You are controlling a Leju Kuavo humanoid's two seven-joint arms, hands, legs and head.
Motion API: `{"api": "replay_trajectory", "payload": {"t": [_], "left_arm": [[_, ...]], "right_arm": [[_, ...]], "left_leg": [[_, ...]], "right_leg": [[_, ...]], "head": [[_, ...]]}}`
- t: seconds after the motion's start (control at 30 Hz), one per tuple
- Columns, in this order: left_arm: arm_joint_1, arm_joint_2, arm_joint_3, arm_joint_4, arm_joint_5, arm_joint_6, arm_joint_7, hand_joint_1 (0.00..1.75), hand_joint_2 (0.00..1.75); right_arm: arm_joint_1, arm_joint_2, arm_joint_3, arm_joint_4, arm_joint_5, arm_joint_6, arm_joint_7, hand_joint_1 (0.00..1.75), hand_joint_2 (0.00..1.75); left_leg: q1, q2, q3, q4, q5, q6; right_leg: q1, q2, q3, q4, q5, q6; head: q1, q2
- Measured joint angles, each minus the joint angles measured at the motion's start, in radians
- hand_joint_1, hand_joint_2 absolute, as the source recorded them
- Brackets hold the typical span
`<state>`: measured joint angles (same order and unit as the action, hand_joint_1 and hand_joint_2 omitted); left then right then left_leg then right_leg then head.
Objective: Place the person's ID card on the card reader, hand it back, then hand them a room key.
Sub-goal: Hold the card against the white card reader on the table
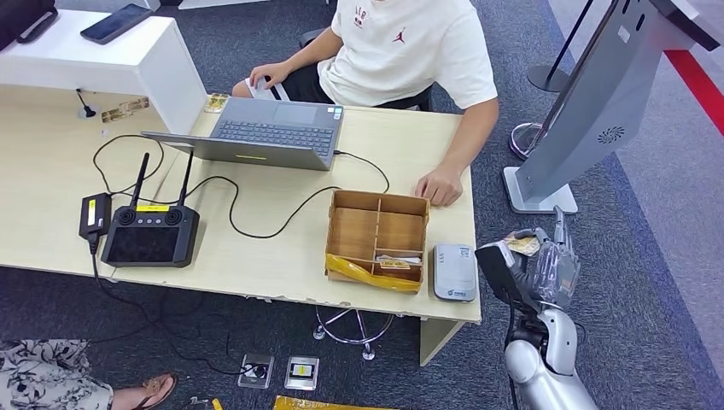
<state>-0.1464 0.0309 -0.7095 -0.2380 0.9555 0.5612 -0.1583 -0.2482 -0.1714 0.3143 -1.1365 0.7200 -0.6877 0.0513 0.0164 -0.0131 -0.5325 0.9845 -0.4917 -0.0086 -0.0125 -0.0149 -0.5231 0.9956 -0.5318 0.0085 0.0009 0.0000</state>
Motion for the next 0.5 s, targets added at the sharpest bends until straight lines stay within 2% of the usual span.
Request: {"api": "replay_trajectory", "payload": {"t": [0.23,0.5], "left_arm": [[-0.005,0.001,0.0,0.0,-0.007,-0.001,0.0,0.0,1.75],[-0.01,0.006,-0.007,0.0,-0.012,0.0,0.007,0.0,1.75]], "right_arm": [[-0.023,0.062,-0.029,0.164,-0.028,-0.001,-0.07,1.75,1.75],[-0.042,0.108,-0.052,0.314,-0.062,-0.001,-0.084,1.75,1.75]], "left_leg": [[0.0,0.0,0.0,0.0,0.0,0.0],[0.0,0.0,0.0,0.0,0.0,0.0]], "right_leg": [[0.0,0.0,0.0,0.0,0.0,0.0],[0.0,0.0,0.0,0.0,0.0,0.0]], "head": [[0.0,0.0],[0.0,0.0]]}}
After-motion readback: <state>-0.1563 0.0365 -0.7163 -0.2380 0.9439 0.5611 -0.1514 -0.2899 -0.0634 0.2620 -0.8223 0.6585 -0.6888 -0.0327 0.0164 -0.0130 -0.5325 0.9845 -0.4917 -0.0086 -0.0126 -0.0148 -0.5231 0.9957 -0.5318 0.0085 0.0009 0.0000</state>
